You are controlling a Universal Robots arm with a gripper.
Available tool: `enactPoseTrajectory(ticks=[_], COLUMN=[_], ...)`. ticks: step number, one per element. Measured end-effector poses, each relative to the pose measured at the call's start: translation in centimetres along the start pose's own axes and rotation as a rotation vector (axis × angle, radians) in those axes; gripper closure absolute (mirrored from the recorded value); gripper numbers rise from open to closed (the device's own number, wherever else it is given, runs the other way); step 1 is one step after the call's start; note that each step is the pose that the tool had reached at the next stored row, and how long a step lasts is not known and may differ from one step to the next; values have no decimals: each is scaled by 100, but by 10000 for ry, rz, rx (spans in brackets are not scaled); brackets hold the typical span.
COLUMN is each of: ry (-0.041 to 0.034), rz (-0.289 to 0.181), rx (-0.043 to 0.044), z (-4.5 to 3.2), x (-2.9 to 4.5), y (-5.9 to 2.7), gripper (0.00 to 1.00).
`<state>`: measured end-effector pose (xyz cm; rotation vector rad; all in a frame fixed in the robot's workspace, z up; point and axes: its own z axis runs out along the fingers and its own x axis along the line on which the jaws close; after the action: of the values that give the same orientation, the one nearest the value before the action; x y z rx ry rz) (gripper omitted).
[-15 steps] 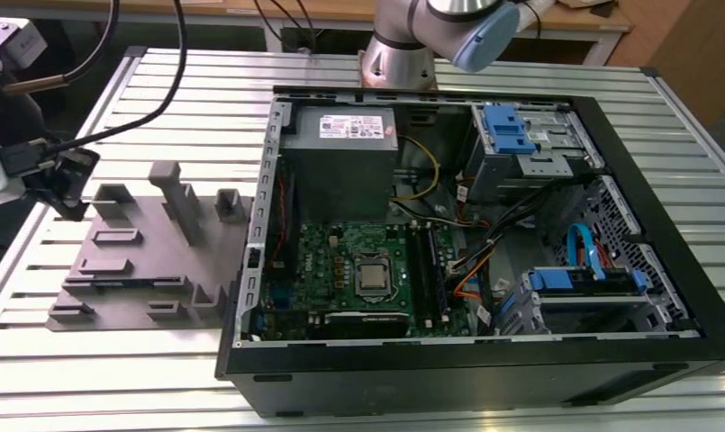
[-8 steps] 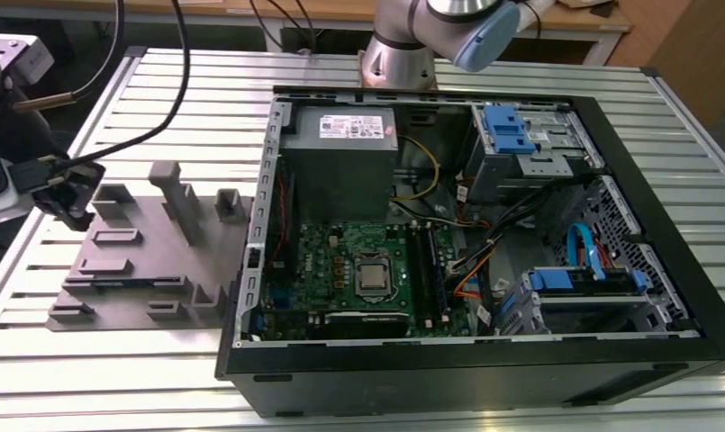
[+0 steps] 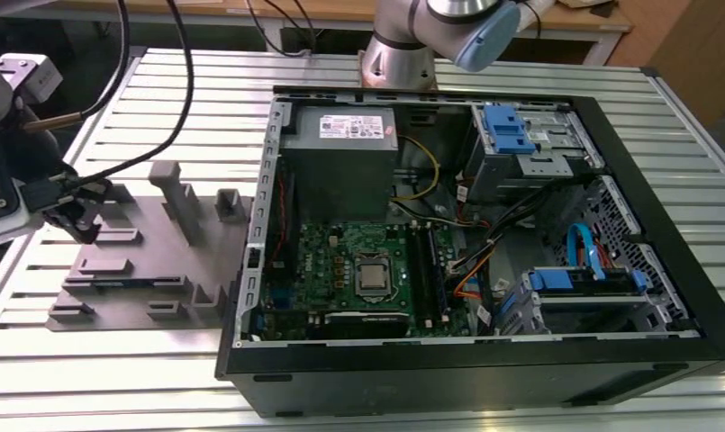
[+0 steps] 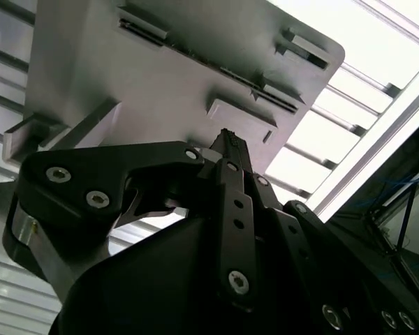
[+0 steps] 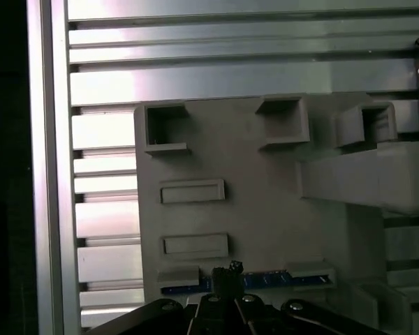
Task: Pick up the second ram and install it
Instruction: 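Reach for the second ram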
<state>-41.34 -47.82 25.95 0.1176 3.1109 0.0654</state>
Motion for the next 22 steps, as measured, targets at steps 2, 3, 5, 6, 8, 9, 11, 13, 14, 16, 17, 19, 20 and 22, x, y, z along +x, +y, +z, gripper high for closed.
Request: enactPoseTrajectory(ticks=[2, 3, 5, 6, 8, 9, 11, 13, 14, 16, 17, 19, 20, 22], ry=[-1, 0, 0, 1, 2, 0, 0, 1, 2, 2, 2, 0, 0, 1], rz=[-1, -1, -1, 0, 0, 0, 0, -1, -1, 0, 0, -1, 0, 0], rx=[-1, -1, -1, 1, 1, 0, -1, 0, 1, 1, 1, -1, -1, 0], z=[35, 51, 81, 95, 124, 154, 199, 228, 243, 274, 288, 314, 326, 345], x=[-1, -1, -1, -1, -1, -1, -2, -2, -2, -1, -2, -2, -2, -11], y=[-22, -32, -47, -54, -68, -81, -99, -110, -117, -129, -135, -146, -150, -151], gripper=[89, 89, 89, 89, 89, 89, 89, 89, 89, 89, 89, 89, 89, 89])
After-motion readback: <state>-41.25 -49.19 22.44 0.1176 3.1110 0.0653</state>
